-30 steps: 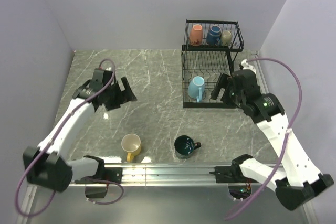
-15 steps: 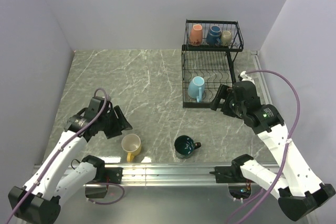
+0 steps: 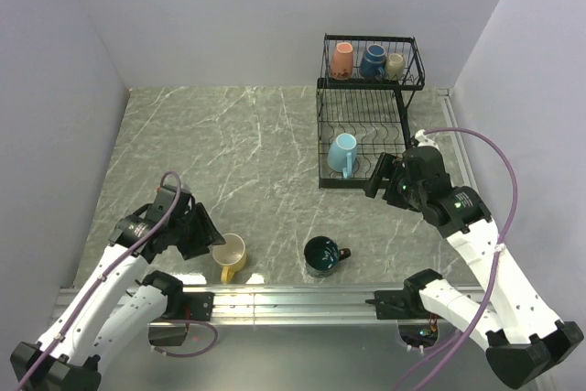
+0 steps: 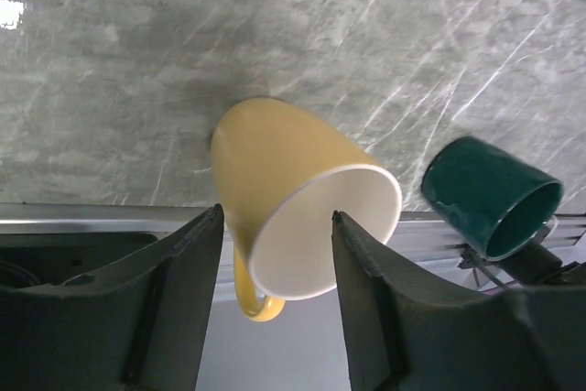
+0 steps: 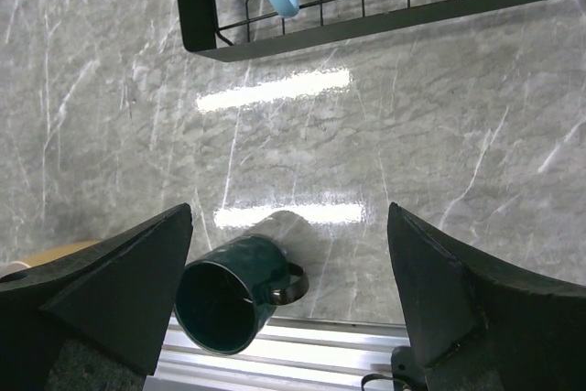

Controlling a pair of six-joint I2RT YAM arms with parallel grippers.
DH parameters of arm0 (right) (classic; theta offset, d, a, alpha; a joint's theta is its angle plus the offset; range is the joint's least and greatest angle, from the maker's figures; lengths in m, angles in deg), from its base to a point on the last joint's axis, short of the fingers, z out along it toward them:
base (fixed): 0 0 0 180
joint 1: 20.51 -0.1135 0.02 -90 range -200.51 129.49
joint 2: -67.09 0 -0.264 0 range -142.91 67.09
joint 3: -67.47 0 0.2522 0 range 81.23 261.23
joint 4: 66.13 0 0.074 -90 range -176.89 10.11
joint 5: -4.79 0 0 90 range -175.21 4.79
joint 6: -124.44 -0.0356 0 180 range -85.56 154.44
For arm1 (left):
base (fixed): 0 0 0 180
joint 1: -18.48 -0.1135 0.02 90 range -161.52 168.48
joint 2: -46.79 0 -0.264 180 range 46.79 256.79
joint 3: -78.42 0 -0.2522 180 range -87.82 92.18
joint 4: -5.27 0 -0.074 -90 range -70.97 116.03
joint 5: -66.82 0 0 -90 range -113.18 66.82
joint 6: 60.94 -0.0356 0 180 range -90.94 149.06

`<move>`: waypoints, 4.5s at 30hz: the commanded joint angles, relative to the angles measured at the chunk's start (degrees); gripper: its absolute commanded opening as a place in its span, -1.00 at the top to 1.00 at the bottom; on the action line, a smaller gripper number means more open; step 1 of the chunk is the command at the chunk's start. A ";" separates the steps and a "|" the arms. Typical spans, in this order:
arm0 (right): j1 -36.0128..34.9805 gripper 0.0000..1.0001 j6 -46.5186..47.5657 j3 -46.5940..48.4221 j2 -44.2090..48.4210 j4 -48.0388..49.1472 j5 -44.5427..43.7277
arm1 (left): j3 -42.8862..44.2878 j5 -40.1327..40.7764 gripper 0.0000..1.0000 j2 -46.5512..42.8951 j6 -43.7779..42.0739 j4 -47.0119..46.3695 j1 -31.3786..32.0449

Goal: Load the cups into the dish rack

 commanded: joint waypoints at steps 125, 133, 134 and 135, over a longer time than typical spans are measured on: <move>-11.87 -0.06 -46.27 4.34 -19.54 80.80 48.10 | 17.59 -35.45 0.99 20.24 15.01 -62.11 1.71; -11.87 0.71 -45.48 4.68 -18.93 79.75 47.66 | 18.21 -34.66 0.95 20.24 12.99 -56.59 1.71; -11.87 0.84 -45.13 4.86 -18.67 79.48 47.58 | 18.64 -34.48 0.89 20.33 12.03 -55.18 1.71; -11.87 0.91 -44.86 5.21 -18.49 78.70 47.49 | 18.82 -34.05 0.80 19.98 11.59 -52.73 1.71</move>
